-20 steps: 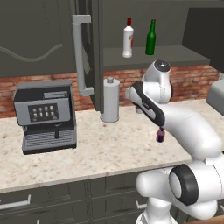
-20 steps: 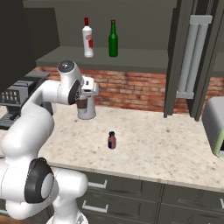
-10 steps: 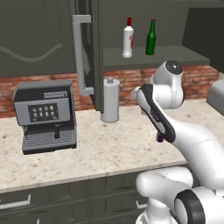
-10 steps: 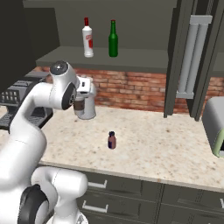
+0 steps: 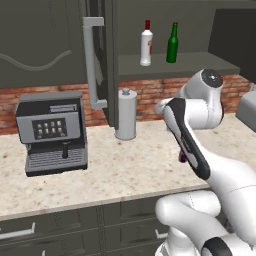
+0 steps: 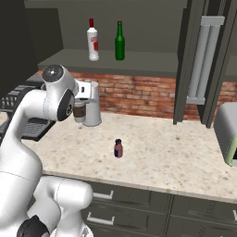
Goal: Sort all alcoholic drinks to one cabinet, and non-alcoholic drinks to the other.
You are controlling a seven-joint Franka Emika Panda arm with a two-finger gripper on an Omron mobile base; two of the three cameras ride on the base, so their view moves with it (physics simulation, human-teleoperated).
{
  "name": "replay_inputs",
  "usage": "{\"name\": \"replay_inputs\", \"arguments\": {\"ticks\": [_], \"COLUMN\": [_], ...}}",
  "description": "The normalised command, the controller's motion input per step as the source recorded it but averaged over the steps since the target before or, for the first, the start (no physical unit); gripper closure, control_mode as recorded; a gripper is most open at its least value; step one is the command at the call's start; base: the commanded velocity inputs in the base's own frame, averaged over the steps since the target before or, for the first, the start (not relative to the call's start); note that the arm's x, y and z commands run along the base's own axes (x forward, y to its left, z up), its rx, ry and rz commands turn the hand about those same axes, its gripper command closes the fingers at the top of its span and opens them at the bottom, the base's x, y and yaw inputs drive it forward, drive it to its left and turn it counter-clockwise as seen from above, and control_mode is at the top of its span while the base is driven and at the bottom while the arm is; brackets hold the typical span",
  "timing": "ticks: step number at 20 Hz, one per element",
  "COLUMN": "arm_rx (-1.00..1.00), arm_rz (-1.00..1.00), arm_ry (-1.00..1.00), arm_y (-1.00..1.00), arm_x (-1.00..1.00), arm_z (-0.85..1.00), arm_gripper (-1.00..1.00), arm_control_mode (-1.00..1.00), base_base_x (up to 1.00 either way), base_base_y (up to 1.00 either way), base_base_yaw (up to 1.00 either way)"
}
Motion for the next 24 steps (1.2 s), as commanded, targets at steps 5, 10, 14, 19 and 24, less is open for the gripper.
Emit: {"name": "replay_inputs", "arguments": {"ticks": [5, 10, 14, 19, 24], "arm_rx": [0.0, 0.0, 0.0, 0.0, 0.0], "arm_rz": [-0.02, -0.03, -0.03, -0.03, -0.04], "arm_ry": [-0.02, -0.01, -0.01, -0.02, -0.03], "arm_y": [0.0, 0.0, -0.01, -0.03, -0.07], "arm_x": [-0.36, -0.35, -0.36, -0.34, -0.31], "arm_z": [0.27, 0.23, 0.17, 0.15, 0.12], "arm_gripper": [1.0, 1.0, 1.0, 1.0, 1.0], "arm_control_mode": [-1.0, -1.0, -1.0, -1.0, -1.0], "base_base_x": [0.0, 0.0, 0.0, 0.0, 0.0], "base_base_y": [0.0, 0.0, 0.0, 0.0, 0.0], "base_base_yaw": [0.0, 0.0, 0.0, 0.0, 0.0]}}
